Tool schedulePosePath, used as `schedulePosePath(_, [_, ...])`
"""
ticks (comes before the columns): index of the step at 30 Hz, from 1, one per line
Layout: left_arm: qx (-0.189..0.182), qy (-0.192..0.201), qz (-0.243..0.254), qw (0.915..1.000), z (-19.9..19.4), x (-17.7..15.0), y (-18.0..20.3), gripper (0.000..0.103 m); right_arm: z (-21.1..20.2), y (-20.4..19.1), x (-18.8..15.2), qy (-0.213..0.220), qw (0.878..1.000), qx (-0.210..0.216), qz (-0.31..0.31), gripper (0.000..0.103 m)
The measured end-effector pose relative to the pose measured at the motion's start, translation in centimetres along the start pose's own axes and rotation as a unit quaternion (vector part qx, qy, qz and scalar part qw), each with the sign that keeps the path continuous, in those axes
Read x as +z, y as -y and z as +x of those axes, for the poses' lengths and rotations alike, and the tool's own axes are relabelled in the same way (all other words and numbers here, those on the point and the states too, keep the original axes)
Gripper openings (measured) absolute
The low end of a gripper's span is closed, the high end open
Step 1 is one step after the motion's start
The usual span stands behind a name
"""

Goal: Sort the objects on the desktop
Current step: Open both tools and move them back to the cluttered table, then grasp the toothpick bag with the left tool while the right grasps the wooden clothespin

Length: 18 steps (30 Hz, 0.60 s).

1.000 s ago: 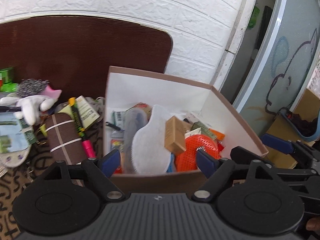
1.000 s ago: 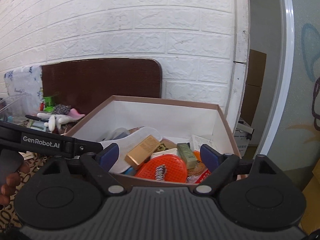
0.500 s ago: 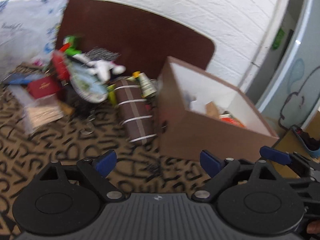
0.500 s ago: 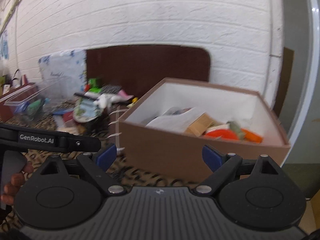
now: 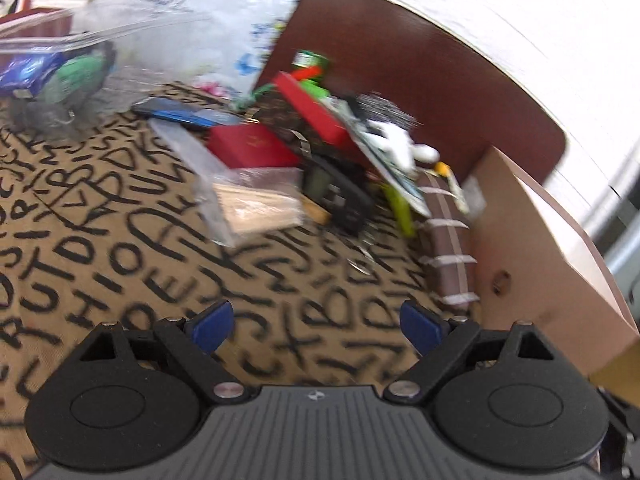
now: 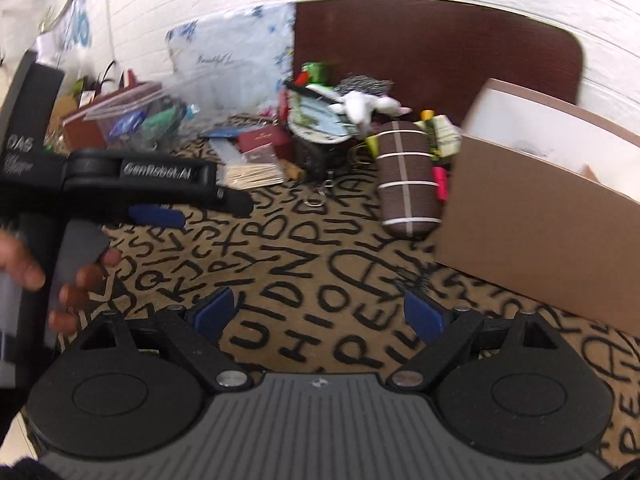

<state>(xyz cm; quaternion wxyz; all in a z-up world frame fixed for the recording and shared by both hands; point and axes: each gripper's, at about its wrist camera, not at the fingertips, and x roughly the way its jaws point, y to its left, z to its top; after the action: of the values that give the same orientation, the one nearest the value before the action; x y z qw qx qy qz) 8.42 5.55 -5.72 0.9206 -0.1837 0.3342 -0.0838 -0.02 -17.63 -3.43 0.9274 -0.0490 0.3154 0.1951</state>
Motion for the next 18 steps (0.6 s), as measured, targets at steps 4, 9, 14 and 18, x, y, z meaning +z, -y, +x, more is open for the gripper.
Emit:
schedulePosePath(4, [0.014,-0.003,-0.008,0.9999,2.3,1.6,-1.8,0.092,1.9,-0.5,0.5,-0.014,1.000,0.002,-0.006,0.088])
schedulePosePath(9, [0.019,-0.009,-0.005,0.9998,5.1,3.2,-3.0,0.091,4.2,-1.2,0.8,-0.033,0.999,0.009,-0.020,0.086])
schedulePosePath(14, [0.014,0.001,0.004,0.9999,6.6,4.4,-3.5,0.090,7.0,-1.4,1.7,-0.042,0.999,0.006,-0.031,0.080])
schedulePosePath(18, [0.019,0.008,0.008,0.9998,7.6,5.2,-3.6,0.082,9.3,-1.2,2.6,-0.045,0.999,0.001,-0.030,0.077])
